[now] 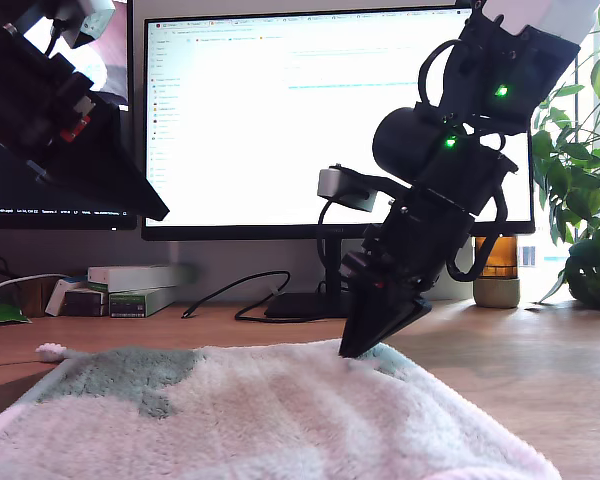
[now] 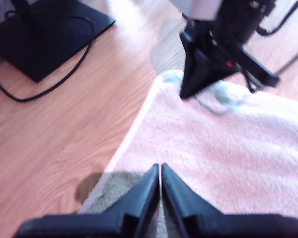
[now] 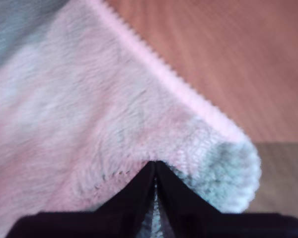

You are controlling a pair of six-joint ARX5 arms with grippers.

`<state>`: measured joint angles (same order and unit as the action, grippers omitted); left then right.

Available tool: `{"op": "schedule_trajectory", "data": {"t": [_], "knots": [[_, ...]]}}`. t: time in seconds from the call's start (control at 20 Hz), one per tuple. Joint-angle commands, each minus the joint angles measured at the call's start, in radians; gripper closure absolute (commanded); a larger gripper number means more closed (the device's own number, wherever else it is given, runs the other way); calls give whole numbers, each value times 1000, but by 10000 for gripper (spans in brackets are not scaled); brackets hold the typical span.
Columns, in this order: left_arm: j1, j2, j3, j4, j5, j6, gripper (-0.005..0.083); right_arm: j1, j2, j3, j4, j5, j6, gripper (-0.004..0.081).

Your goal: Fold the tea towel to a neat square and place it to the right

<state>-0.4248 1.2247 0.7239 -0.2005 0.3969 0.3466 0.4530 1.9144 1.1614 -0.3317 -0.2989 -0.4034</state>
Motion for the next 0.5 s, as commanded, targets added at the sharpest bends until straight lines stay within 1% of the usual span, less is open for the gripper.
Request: {"op": "schedule_trajectory", "data": {"t": [0.0, 0.15, 0.45], "knots": [[-3, -3, -9, -10, -6, -2, 797, -40, 84, -40, -26, 80, 11, 781], [-3, -3, -9, -10, -6, 1, 797, -64, 83, -40, -48, 123, 12, 781], [-3, -3, -9, -5, -6, 13, 797, -66, 62, -40, -172, 122, 10, 781]]}}
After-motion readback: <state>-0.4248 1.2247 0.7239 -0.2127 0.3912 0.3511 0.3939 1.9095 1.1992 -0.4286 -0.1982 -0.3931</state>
